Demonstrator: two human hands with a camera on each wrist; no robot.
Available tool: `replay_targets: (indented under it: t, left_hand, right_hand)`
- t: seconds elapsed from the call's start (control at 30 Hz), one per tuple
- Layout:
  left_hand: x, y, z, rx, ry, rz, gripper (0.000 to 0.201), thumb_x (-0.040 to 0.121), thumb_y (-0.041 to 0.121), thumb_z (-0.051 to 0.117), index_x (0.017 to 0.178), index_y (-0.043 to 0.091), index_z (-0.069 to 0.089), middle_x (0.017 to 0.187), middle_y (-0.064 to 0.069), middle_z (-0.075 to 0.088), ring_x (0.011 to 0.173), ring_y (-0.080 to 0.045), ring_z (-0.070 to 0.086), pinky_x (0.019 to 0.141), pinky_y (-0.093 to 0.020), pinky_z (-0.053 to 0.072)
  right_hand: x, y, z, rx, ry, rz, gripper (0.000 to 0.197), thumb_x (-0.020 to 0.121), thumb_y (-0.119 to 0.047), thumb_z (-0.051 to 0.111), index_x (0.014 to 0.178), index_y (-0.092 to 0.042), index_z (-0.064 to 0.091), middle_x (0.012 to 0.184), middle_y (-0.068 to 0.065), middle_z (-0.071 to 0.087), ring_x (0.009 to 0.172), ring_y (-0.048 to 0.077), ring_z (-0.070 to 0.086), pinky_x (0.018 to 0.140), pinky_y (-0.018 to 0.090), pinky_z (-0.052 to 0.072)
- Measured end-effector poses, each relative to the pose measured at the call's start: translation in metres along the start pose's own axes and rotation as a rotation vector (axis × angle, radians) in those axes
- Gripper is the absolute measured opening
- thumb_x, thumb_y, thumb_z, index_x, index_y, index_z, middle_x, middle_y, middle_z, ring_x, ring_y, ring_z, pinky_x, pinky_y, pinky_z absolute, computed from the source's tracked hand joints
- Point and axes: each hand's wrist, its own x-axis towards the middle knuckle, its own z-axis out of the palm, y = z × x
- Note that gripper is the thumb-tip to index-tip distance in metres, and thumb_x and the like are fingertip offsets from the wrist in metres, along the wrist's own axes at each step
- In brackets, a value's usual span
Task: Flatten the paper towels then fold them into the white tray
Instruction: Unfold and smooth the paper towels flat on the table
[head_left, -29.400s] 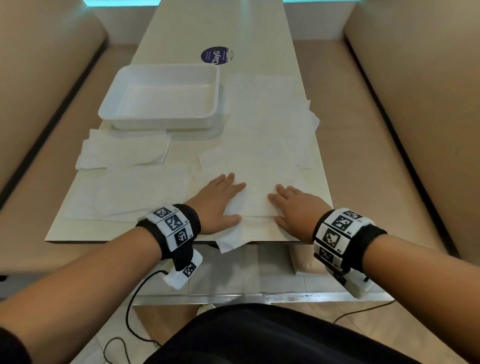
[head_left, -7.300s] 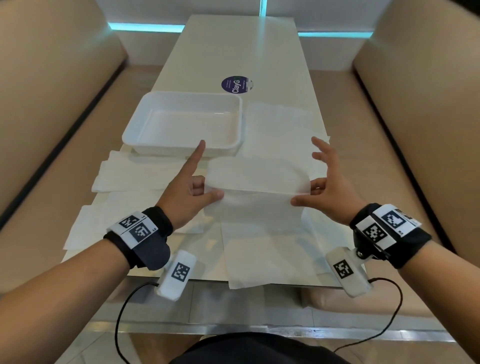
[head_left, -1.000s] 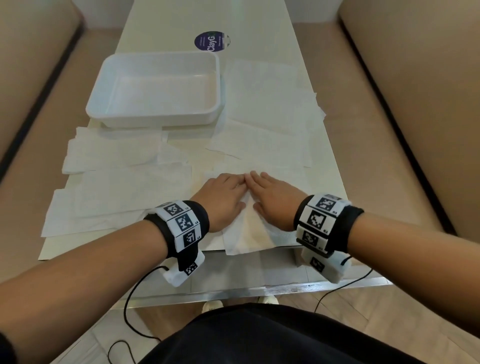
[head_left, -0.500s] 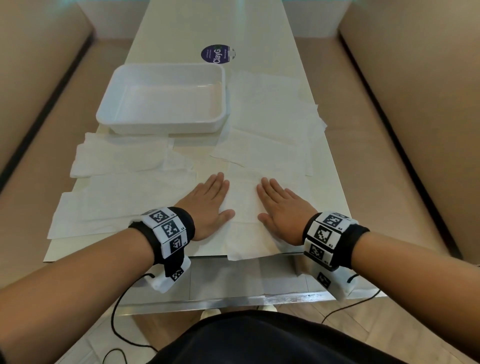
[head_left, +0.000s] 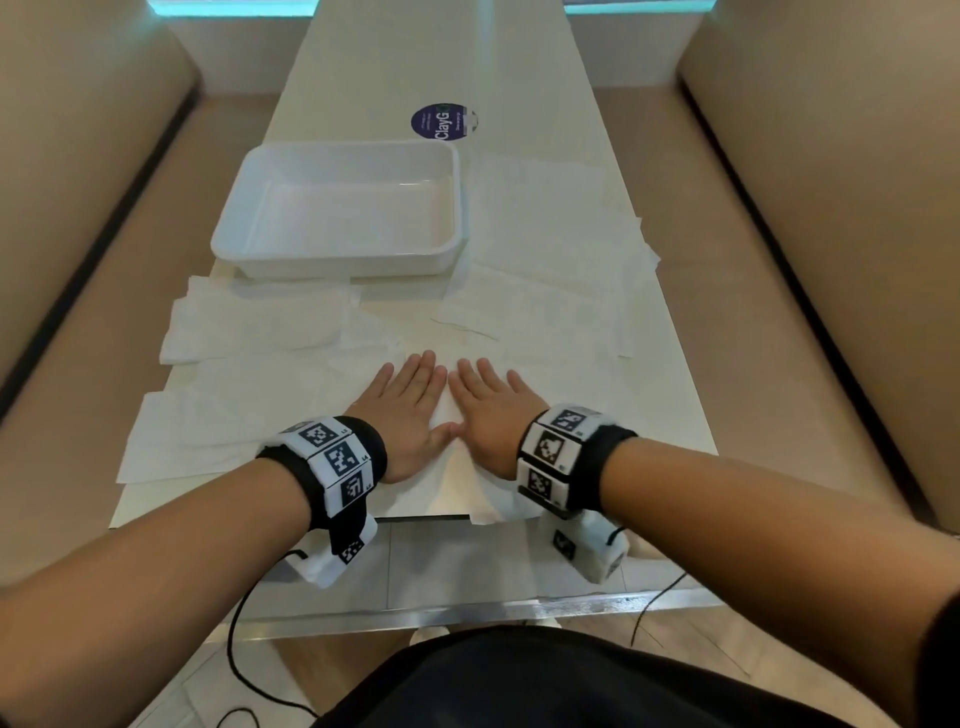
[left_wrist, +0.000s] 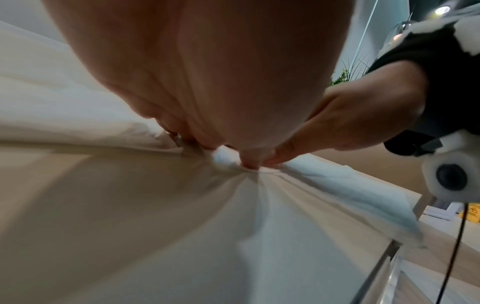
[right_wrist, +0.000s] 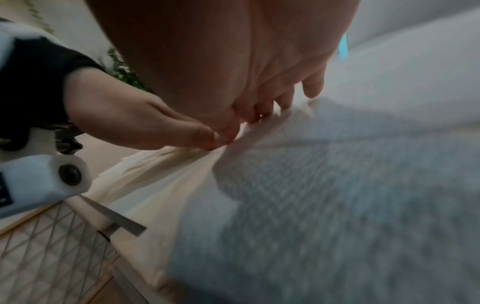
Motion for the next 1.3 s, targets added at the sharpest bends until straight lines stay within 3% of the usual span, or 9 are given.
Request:
replay_targets:
  t: [0.13,0.37,0.53,0.67,0.8,0.9,1.0,1.3]
  left_hand:
    - [-0.001,-0.001,0.003,-0.012,0.012,-0.008,0.073,0.098,0.056,0.009,0.149,0.013,-0.02,0.157,-0.006,-0.026,0.145,-0.016,-0.023,0.119,-0.042,-0.013]
    - [-0.001,-0.003,0.003,-0.013,0.011,0.002,0.073,0.098,0.056,0.009,0.149,0.014,-0.021,0.156,-0.006,-0.028,0.145,-0.017,-0.024,0.118,-0.045,-0.013]
    - [-0.001,-0.002,0.002,0.009,0.009,0.0,0.073,0.098,0.056,0.008,0.15,0.013,-0.02,0.157,-0.005,-0.026,0.145,-0.017,-0.025,0.117,-0.046,-0.015]
    - [0.0,-0.002,0.001,0.018,-0.004,-0.004,0.073,0.098,0.056,0.007,0.149,0.012,-0.021,0.157,-0.006,-0.027,0.144,-0.018,-0.025,0.117,-0.046,-0.015]
    - [0.0,-0.001,0.002,0.003,-0.01,-0.014,0.073,0.098,0.056,0.008,0.149,0.013,-0.021,0.156,-0.005,-0.028,0.144,-0.017,-0.025,0.117,-0.046,-0.016]
    - [0.001,0.0,0.002,-0.01,-0.013,-0.022,0.073,0.098,0.057,0.01,0.149,0.014,-0.021,0.156,-0.004,-0.028,0.144,-0.016,-0.025,0.117,-0.046,-0.016]
    - [0.002,-0.002,0.002,-0.01,-0.012,-0.027,0.074,0.097,0.059,0.011,0.149,0.016,-0.022,0.156,-0.003,-0.028,0.144,-0.016,-0.025,0.117,-0.046,-0.016]
    - [0.002,-0.003,0.004,-0.003,-0.014,-0.023,0.074,0.097,0.059,0.009,0.149,0.015,-0.02,0.156,-0.003,-0.029,0.144,-0.018,-0.026,0.116,-0.049,-0.016]
  right_hand:
    - [0.001,0.003,0.011,0.051,0.008,0.011,0.064,0.103,-0.037,0.021,0.149,-0.015,-0.016,0.157,0.002,-0.024,0.145,0.021,-0.02,0.118,0.043,-0.005]
    - [-0.041,0.055,0.022,0.115,-0.003,0.104,0.067,0.102,-0.041,0.024,0.149,-0.017,-0.017,0.156,-0.001,-0.025,0.145,0.015,-0.019,0.118,0.039,-0.005]
    - [-0.063,0.082,0.024,0.115,-0.029,0.211,0.07,0.101,-0.042,0.025,0.149,-0.015,-0.017,0.156,0.002,-0.024,0.146,0.017,-0.017,0.119,0.04,-0.004]
    - [-0.066,0.082,0.014,0.065,-0.047,0.315,0.083,0.097,-0.052,0.034,0.15,-0.008,-0.012,0.158,0.009,-0.018,0.147,0.024,-0.013,0.12,0.043,-0.003]
    - [-0.049,0.052,-0.009,0.046,0.048,0.173,0.07,0.101,-0.043,0.027,0.151,-0.012,-0.01,0.159,0.005,-0.015,0.147,0.022,-0.013,0.119,0.044,-0.006]
    - [-0.019,0.025,-0.008,0.009,0.012,0.053,0.063,0.102,-0.031,0.027,0.152,-0.015,-0.009,0.16,0.002,-0.014,0.147,0.022,-0.013,0.117,0.045,-0.006]
    - [-0.001,0.016,0.005,0.008,-0.028,0.024,0.065,0.102,-0.027,0.028,0.151,-0.016,-0.013,0.158,0.001,-0.02,0.146,0.023,-0.016,0.117,0.046,-0.005]
    - [-0.044,0.082,0.023,0.004,-0.015,0.12,0.079,0.097,-0.057,0.024,0.149,-0.017,-0.019,0.156,0.0,-0.026,0.146,0.018,-0.017,0.119,0.044,-0.004]
